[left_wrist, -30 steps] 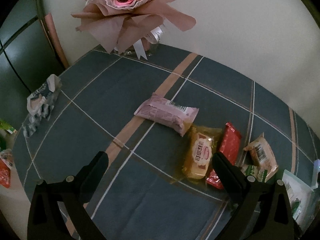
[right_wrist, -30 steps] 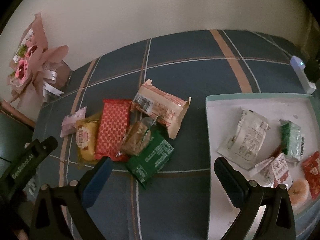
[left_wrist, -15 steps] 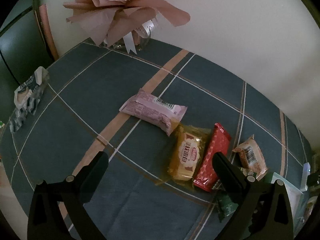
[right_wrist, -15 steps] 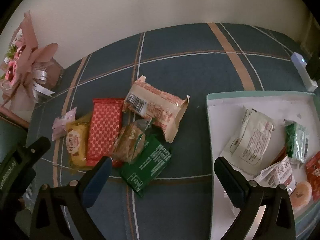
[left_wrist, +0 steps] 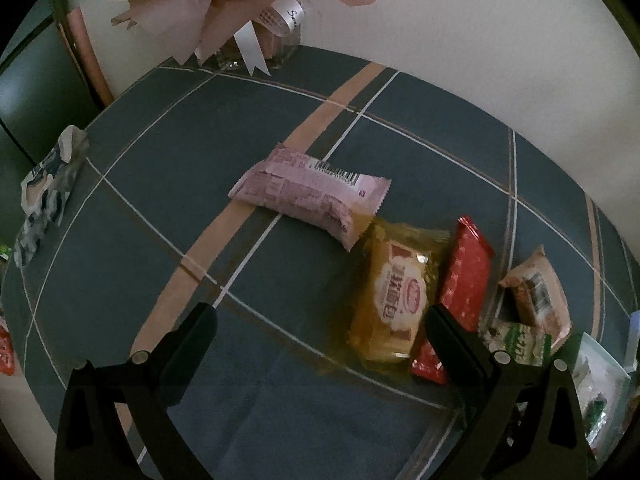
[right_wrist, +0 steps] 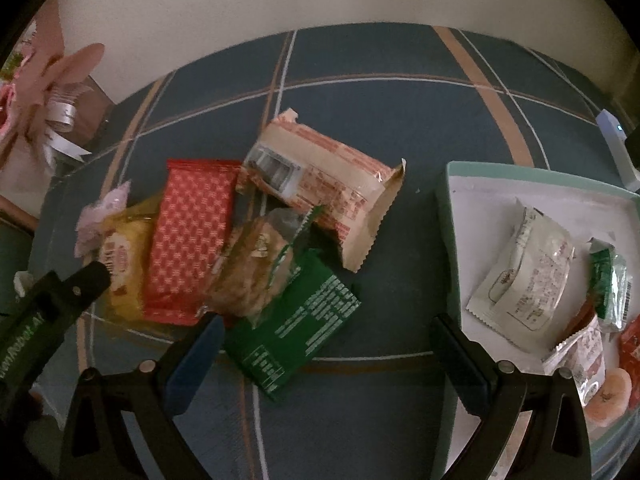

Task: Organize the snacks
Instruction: 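Grasp the yellow bread pack with the left gripper while the right gripper grasps the green pack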

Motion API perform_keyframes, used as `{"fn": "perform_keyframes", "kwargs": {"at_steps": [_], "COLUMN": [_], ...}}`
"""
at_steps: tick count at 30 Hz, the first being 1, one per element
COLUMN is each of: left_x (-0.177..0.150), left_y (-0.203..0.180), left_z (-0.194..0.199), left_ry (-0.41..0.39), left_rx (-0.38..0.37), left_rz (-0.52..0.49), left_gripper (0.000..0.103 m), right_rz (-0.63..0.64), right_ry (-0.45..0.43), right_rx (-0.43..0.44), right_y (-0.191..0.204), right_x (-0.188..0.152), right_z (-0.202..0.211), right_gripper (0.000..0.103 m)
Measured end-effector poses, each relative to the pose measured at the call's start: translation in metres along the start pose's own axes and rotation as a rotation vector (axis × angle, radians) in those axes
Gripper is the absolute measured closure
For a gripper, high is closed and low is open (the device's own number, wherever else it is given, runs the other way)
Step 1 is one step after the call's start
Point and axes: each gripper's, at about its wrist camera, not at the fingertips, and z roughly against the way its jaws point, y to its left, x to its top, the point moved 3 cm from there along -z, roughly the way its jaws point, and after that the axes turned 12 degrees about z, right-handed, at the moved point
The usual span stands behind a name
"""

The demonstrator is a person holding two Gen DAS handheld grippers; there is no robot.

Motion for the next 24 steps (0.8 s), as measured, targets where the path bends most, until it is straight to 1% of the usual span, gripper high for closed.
{"fn": "perform_keyframes", "kwargs": {"at_steps": [3, 7, 12, 15, 16, 18, 19, 21, 22, 24], "left_x": [0.006, 0.005, 0.002, 0.001, 0.001, 0.002, 0.002, 0.002, 0.001, -0.001], "left_y": [-0.004, -0.015, -0.021, -0.021, -0.021, -0.02, -0.021, -0.022, -0.023, -0.026], "left_z": [-0.003, -0.012, -0.022, -0.024, -0.023, -0.023, -0.023, -0.022, -0.021, -0.022], "left_ry": [-0.012, -0.027, -0.034, -0.036, -0.034, -0.021, -0.017, -0.015, -0.014, -0.005], "left_rx": [-0.002, 0.004, 0.015, 0.01, 0.005, -0.018, -0.026, -0.03, -0.033, -0.043], "left_rz": [-0.019, -0.064, -0.105, -0.109, -0.105, -0.096, -0.092, -0.097, -0.101, -0.112], "left_gripper": [0.0, 0.0, 0.0, 0.001, 0.003, 0.018, 0.021, 0.031, 0.032, 0.04], "right_rz": [0.014, 0.037, 0.034, 0.041, 0.041, 0.036, 0.036, 0.035, 0.034, 0.04], "right_ry": [-0.009, -0.018, 0.004, 0.011, 0.012, 0.013, 0.014, 0.014, 0.012, 0.008], "right_rx": [-0.012, -0.031, -0.028, -0.039, -0.041, -0.039, -0.041, -0.046, -0.047, -0.048], "right_y": [0.003, 0.01, 0.016, 0.017, 0.018, 0.017, 0.018, 0.015, 0.012, 0.014], "right_x": [0.004, 0.01, 0.012, 0.011, 0.012, 0.012, 0.012, 0.008, 0.007, 0.006], "right_z": [-0.003, -0.009, -0.023, -0.027, -0.029, -0.029, -0.029, -0.028, -0.024, -0.024], "right_gripper": [0.0, 0.0, 0.0, 0.001, 0.001, 0.003, 0.005, 0.008, 0.011, 0.013]}}
